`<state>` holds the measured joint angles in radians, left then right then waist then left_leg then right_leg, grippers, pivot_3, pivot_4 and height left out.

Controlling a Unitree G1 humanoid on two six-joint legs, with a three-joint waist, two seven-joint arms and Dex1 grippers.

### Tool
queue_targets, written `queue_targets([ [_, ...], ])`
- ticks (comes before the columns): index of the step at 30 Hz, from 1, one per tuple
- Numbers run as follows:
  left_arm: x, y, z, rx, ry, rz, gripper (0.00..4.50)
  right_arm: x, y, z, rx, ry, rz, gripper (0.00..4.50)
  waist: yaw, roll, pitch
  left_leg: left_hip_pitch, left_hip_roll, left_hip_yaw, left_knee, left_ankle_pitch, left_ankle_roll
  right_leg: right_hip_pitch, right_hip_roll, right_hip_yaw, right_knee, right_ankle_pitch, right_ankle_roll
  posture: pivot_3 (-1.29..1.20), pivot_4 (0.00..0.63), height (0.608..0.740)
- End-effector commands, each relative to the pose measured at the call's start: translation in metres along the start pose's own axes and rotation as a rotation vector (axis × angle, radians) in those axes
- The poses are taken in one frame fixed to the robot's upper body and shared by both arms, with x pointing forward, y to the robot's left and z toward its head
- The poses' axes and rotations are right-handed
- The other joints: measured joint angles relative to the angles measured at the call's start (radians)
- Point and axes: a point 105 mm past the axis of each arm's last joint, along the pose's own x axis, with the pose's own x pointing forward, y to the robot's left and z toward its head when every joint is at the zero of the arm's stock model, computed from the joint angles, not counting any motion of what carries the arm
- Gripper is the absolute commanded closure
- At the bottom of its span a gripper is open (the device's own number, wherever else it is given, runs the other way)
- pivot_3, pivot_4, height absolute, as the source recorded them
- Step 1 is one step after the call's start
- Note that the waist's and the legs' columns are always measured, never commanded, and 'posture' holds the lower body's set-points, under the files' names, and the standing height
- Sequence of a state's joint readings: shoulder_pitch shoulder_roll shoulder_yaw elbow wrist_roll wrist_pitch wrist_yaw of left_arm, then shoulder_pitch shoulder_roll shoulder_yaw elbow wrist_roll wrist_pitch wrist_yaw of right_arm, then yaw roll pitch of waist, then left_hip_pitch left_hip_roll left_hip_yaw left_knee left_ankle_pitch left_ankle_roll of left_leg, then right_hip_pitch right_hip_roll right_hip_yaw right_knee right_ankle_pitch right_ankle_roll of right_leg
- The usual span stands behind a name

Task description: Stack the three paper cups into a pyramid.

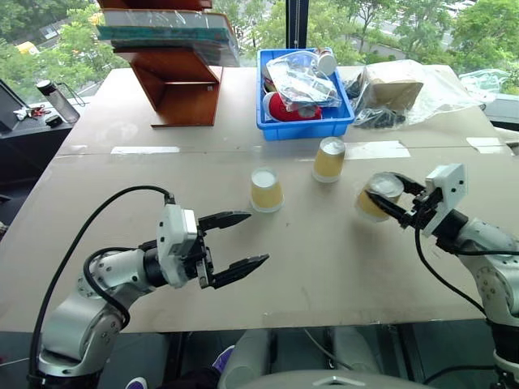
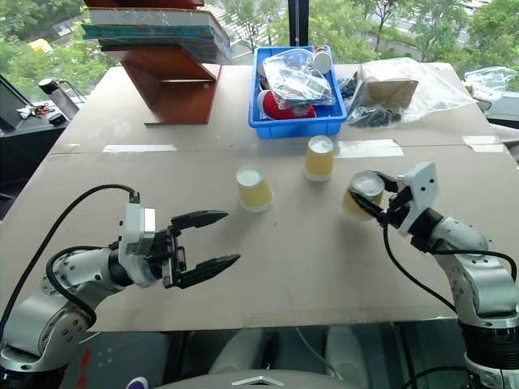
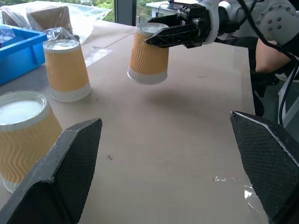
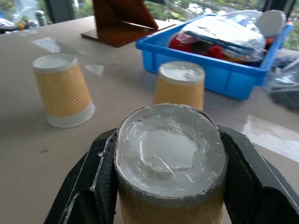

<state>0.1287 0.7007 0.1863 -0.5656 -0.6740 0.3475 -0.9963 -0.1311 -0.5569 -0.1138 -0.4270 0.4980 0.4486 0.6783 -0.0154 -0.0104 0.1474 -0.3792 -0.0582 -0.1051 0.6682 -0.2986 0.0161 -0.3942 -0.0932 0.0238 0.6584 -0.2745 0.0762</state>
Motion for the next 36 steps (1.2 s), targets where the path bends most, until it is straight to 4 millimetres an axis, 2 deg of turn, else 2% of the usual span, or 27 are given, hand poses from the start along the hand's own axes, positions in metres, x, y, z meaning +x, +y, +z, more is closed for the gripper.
queue_targets([
  [1, -0.002, -0.001, 0.003, 0.033, -0.015, -0.001, 0.00, 0.010, 0.019, 0.014, -0.048, -0.033, 0.088, 2.10, 0.001, 0.000, 0.000, 0.000, 0.000, 0.000, 0.000, 0.000, 0.000, 0.000, 0.000, 0.000, 0.000, 0.000, 0.000, 0.00, 0.150, 0.740],
  [5, -0.004, 0.000, 0.001, 0.037, -0.010, 0.008, 0.00, 0.023, 0.041, 0.010, -0.070, -0.022, 0.193, 2.10, 0.002, 0.000, 0.000, 0.000, 0.000, -0.001, 0.000, 0.000, 0.000, 0.000, 0.000, -0.001, 0.000, 0.000, 0.000, 0.00, 0.150, 0.740],
  [10, -0.006, -0.001, 0.000, 0.043, -0.001, 0.018, 0.00, 0.027, 0.050, 0.003, -0.077, 0.003, 0.251, 2.10, 0.002, 0.000, 0.000, 0.000, 0.000, -0.001, 0.000, 0.000, 0.000, 0.000, 0.000, -0.001, -0.001, 0.000, 0.000, 0.00, 0.150, 0.740],
  [17, -0.007, -0.003, -0.002, 0.038, -0.001, 0.026, 0.00, 0.024, 0.046, -0.005, -0.078, 0.025, 0.249, 2.10, 0.003, 0.000, 0.000, -0.001, 0.000, -0.001, 0.000, 0.000, 0.000, 0.000, 0.000, -0.001, -0.001, 0.000, 0.000, 0.00, 0.150, 0.740],
  [24, -0.006, -0.004, -0.003, 0.036, -0.002, 0.023, 0.00, 0.033, 0.054, -0.013, -0.070, 0.032, 0.289, 2.10, 0.001, 0.000, 0.000, 0.000, 0.000, -0.001, 0.000, 0.000, 0.000, 0.000, 0.000, -0.001, -0.001, 0.000, 0.000, 0.00, 0.150, 0.740],
  [36, -0.006, -0.005, -0.004, 0.032, -0.005, 0.030, 0.00, 0.035, 0.048, -0.020, -0.063, 0.054, 0.295, 2.10, 0.002, 0.000, 0.000, 0.000, 0.000, -0.001, 0.000, 0.000, 0.000, 0.000, 0.000, -0.001, -0.001, 0.000, 0.000, 0.00, 0.150, 0.740],
])
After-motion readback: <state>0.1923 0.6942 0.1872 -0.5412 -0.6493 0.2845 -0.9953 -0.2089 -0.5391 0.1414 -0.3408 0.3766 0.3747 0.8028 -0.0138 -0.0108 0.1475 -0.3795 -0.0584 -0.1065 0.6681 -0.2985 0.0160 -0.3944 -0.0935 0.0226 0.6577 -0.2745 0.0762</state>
